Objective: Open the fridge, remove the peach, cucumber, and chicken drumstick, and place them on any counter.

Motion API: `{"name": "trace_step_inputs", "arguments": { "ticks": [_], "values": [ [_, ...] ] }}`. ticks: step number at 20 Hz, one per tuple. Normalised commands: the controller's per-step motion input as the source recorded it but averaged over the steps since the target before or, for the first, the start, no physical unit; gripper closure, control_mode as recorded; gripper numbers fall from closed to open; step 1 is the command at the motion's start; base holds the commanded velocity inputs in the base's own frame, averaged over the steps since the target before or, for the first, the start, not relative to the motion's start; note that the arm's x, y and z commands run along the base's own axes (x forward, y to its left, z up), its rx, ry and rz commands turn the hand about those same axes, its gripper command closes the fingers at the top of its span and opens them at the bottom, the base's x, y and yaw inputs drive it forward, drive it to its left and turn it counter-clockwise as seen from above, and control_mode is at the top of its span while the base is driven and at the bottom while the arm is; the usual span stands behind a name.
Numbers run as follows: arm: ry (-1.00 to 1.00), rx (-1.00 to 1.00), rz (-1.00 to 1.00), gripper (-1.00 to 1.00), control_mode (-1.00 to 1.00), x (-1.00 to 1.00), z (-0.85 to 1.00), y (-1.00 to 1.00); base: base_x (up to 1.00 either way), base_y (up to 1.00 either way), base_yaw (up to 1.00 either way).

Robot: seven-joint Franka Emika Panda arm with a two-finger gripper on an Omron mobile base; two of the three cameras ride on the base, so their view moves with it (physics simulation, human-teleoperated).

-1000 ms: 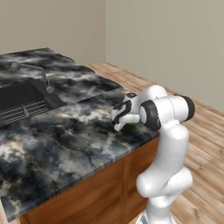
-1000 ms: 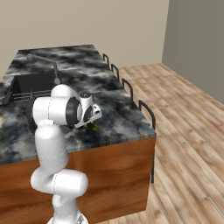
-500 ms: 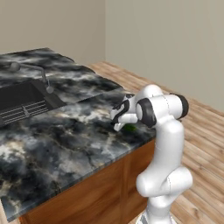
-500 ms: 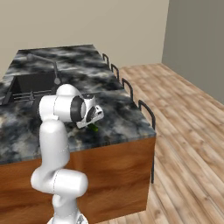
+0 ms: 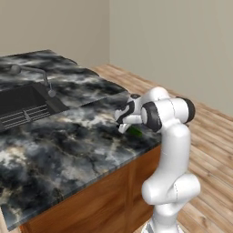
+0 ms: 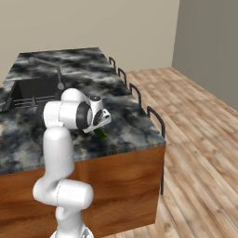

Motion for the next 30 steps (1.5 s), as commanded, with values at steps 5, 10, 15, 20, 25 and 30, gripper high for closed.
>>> {"name": "trace_step_inputs", "arguments": {
  "ticks": [5,10,15,20,25,30],
  "values": [
    [-0.12,0.0,0.0,-1.0,-1.0,-0.28,0.88,0.0,0.0,0.0,0.0],
    [-0.02,0.0,-0.05,-1.0,-1.0,-0.29,1.0,0.0,0.0,0.0,0.0],
    [0.0,0.03,-0.23,-1.0,-1.0,-0.72,1.0,-0.19,0.0,0.0,0.0],
    [0.0,0.16,-0.4,-1.0,-1.0,-1.0,0.95,-0.45,0.0,0.0,0.0],
    [-0.02,0.31,-0.47,-1.0,-1.0,-1.0,0.33,-0.25,0.0,0.0,0.0],
    [-0.23,0.23,-0.45,-1.0,-1.0,-0.9,0.43,0.0,0.0,0.0,0.0]
  ]
}}
